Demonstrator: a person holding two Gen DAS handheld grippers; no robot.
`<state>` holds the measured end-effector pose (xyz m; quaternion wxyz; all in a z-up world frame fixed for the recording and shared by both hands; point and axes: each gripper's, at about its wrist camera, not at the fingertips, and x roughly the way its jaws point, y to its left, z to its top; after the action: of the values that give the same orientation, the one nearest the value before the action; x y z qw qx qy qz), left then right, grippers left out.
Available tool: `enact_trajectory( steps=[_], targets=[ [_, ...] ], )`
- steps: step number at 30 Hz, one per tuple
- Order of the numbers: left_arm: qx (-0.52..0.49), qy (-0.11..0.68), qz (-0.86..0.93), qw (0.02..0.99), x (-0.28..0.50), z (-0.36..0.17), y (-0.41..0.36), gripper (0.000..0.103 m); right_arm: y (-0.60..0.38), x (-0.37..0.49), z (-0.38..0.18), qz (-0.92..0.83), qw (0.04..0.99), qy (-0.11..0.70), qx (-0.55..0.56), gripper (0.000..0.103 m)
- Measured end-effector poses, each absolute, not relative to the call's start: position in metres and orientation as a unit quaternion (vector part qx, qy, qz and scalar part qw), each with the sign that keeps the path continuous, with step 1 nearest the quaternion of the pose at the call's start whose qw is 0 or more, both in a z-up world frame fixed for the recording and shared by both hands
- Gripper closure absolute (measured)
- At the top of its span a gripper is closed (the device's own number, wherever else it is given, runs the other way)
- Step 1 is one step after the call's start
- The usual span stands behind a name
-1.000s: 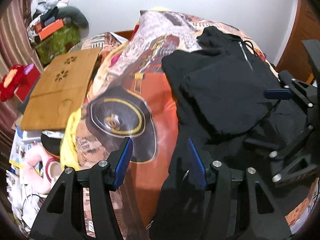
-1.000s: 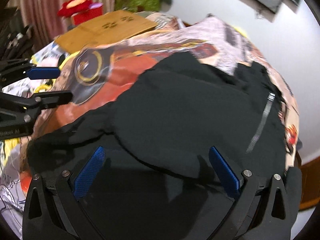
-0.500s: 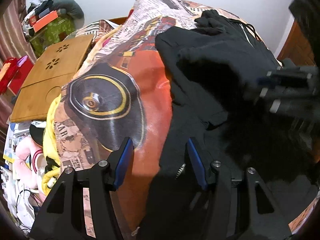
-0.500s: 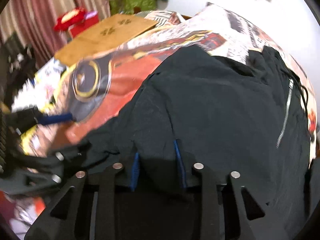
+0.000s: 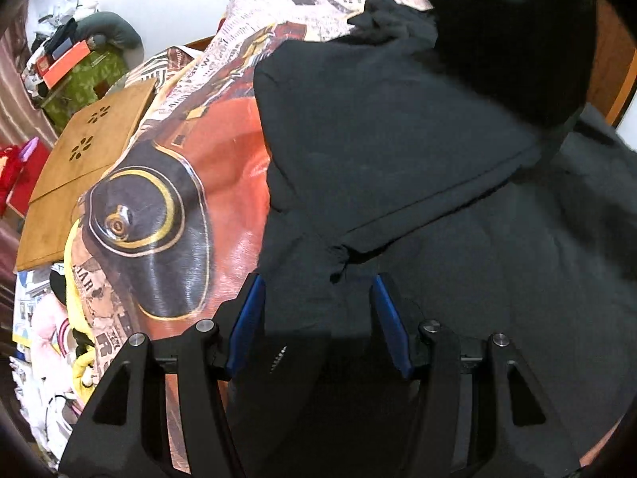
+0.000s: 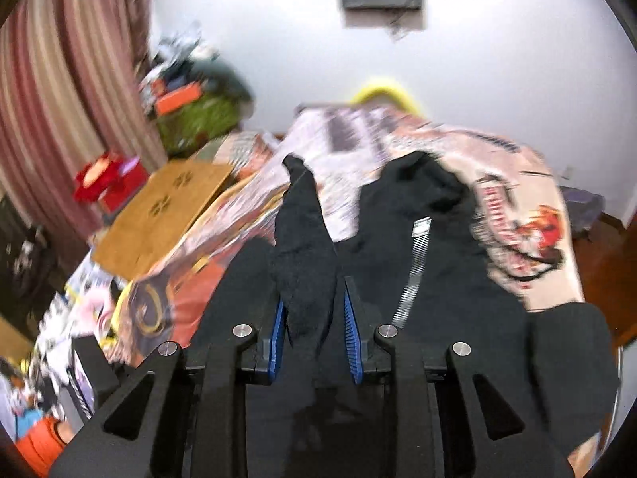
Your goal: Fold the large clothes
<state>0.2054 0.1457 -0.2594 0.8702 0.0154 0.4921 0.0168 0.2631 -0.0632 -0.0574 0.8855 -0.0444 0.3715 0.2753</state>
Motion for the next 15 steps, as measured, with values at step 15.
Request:
enact_trajectory(
  steps=[15],
  targets=[
    [-0.028,0.501,0.062,0.863,0.214,-0.267,0.169,0.046,-0.177,0.283,-0.132,0.139,0.874,0.465,-0.006,0.08]
  ],
)
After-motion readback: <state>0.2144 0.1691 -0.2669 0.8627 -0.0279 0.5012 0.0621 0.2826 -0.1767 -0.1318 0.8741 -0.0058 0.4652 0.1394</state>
